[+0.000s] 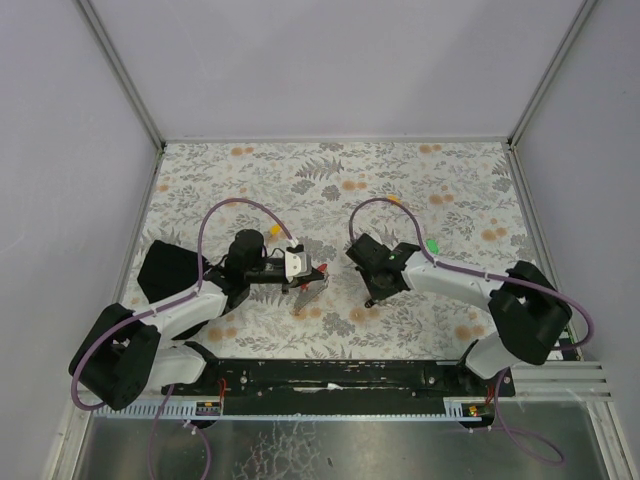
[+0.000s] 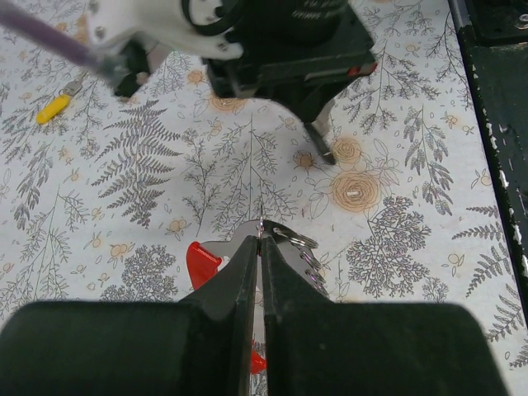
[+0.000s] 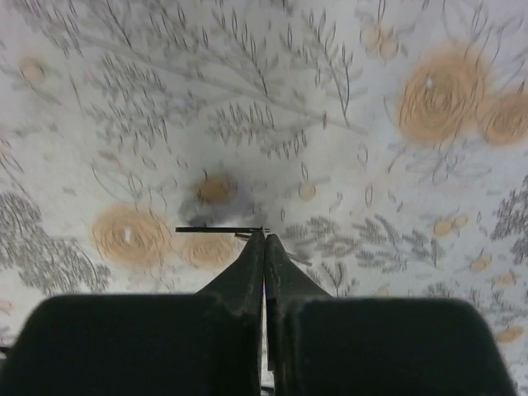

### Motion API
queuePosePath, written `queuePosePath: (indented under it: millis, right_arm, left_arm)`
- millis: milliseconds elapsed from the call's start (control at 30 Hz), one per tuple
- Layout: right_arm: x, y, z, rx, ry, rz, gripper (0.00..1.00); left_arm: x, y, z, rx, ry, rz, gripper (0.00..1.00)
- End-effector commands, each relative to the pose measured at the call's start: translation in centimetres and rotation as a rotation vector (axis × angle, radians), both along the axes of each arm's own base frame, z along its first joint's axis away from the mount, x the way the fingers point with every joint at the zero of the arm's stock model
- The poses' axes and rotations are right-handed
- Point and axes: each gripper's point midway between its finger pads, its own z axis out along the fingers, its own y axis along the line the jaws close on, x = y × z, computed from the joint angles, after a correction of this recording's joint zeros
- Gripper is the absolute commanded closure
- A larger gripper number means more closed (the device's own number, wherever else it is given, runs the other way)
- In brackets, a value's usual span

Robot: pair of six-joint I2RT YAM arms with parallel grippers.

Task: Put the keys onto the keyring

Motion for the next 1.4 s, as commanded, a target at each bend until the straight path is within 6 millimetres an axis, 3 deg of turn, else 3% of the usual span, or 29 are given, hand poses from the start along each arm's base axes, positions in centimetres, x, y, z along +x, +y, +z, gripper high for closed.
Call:
queuePosePath:
  millis: [0, 233, 367, 500, 667, 867, 1067, 1200, 1367]
  right_arm:
    - [5.1, 2.8, 1.1, 0.046, -0.173, 0.003, 1.0]
    - [6.6, 3.5, -1.3, 0.012, -0.187, 0.026, 1.0]
    - [7.1, 3.5, -1.4, 0.029, -0.231, 0.02, 0.98]
    - [7.4, 3.7, -0.4, 0.084, -0.284, 0.015, 0.94]
    - [6.8, 3.5, 1.7, 0.172, -0.352, 0.021, 0.99]
    - [5.7, 2.5, 2.4, 0.223, -0.389, 0.04, 1.0]
    - [4.9, 4.1, 3.5, 0.335, -0.393, 0.108, 1.0]
    - [4.0, 3.2, 4.3, 0.372, -0.423, 0.097, 1.0]
    - [2.5, 2.3, 6.7, 0.439, -0.463, 0.13, 1.0]
  left_arm:
    - [0.6, -0.2, 1.5, -0.034, -0.056, 0.014, 1.0]
    - [0.8, -0.2, 1.4, -0.027, -0.05, 0.021, 1.0]
    - [0.8, -0.3, 1.3, -0.024, -0.045, 0.022, 1.0]
    - [0.9, -0.3, 1.1, -0.021, -0.036, 0.025, 1.0]
    - [1.0, -0.2, 1.2, -0.024, -0.043, 0.033, 1.0]
    - [1.0, -0.3, 1.4, -0.029, -0.039, 0.029, 1.0]
    - [0.8, -0.2, 1.6, -0.036, -0.045, 0.032, 1.0]
    - [0.9, -0.2, 1.7, -0.039, -0.048, 0.035, 1.0]
    - [0.9, -0.2, 1.8, -0.041, -0.05, 0.037, 1.0]
